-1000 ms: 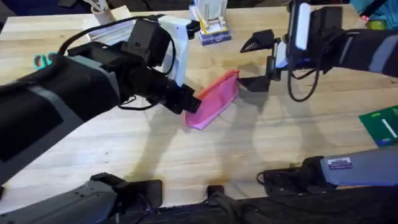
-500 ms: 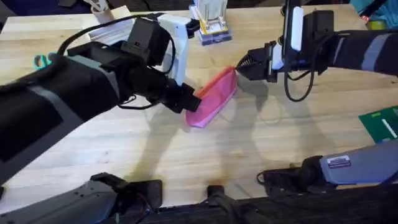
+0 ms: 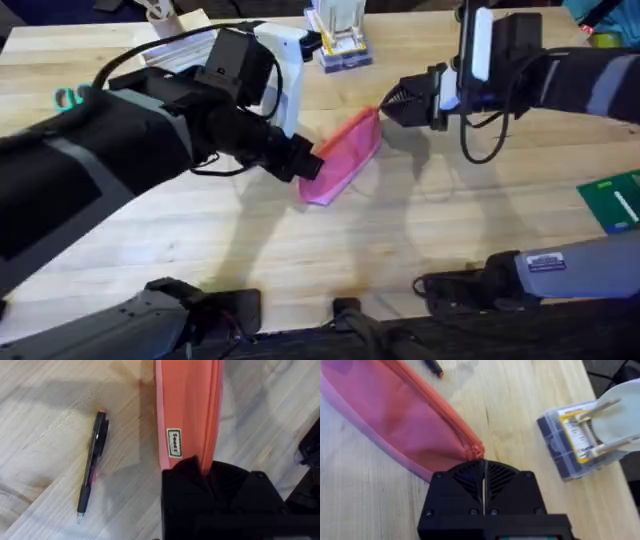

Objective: Unzip the bag, pick up the pens from the table one at a time and place them inside, then zip the bag closed.

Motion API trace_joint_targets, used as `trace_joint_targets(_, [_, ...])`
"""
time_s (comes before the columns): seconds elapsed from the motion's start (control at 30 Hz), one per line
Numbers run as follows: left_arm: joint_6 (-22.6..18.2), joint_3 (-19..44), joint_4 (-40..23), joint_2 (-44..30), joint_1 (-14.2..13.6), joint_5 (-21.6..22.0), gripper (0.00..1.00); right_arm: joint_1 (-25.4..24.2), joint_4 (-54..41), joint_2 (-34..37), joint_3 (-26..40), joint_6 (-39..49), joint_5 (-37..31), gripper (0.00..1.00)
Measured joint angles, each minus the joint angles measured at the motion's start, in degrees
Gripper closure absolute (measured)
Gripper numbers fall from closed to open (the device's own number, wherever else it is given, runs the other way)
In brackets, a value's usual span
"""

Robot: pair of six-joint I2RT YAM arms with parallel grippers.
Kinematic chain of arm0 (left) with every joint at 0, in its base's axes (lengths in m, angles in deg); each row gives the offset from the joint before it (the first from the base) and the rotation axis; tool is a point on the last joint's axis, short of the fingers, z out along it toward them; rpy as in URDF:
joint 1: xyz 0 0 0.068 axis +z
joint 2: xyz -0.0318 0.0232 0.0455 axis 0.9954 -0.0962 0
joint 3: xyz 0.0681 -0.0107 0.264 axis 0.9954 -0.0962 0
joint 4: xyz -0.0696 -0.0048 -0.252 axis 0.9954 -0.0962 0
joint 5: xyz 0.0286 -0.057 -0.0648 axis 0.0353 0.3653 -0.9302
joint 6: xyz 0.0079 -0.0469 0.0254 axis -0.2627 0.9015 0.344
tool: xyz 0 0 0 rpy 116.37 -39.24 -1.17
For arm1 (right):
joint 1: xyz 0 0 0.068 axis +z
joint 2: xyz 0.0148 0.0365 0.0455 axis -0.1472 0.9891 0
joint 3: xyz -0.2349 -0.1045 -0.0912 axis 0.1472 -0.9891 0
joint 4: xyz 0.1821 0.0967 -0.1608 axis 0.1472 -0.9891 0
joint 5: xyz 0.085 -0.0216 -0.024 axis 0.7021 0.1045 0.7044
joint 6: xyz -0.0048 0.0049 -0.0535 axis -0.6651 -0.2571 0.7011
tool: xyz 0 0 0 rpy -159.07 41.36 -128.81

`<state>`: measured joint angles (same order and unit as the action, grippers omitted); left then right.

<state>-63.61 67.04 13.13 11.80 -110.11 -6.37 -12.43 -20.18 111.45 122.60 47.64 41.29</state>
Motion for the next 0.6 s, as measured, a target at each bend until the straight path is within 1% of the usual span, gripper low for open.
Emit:
trace_joint_targets(0.1, [0.0,0.0,0.0,0.0,0.0,0.0,0.959,0.0,0.0,-2.4,0.0,0.0,0.1,0.97])
trace_joint_targets(0.13, [0.0,0.0,0.0,0.0,0.0,0.0,0.959,0.0,0.0,-4.9,0.0,0.0,0.3,0.971])
trace_joint_targets(0.17, [0.0,0.0,0.0,0.0,0.0,0.0,0.959,0.0,0.0,-5.4,0.0,0.0,0.4,0.971])
trace_joint_targets(0.2, [0.0,0.0,0.0,0.0,0.0,0.0,0.959,0.0,-0.2,-5.8,0.0,-0.2,0.4,0.944])
trace_joint_targets(0.23, [0.0,0.0,0.0,0.0,0.0,0.0,0.958,0.0,-0.5,-6.0,0.0,-0.2,0.3,0.821])
trace_joint_targets(0.33, [0.0,0.0,0.0,0.0,0.0,0.0,0.958,0.0,-1.0,-6.1,0.0,-0.2,-0.1,0.389])
trace_joint_targets(0.37, [0.0,0.0,0.0,0.0,0.0,0.0,0.954,0.0,-1.3,-6.1,0.0,0.0,-2.5,0.03])
trace_joint_targets(0.43, [0.0,0.0,0.0,0.0,0.0,0.0,0.954,0.0,-1.8,-6.1,0.0,0.0,-4.1,0.006])
trace_joint_targets(0.6, [0.0,0.0,-0.1,0.0,0.0,0.0,0.954,0.0,-4.0,-6.1,0.0,0.0,-6.2,0.005])
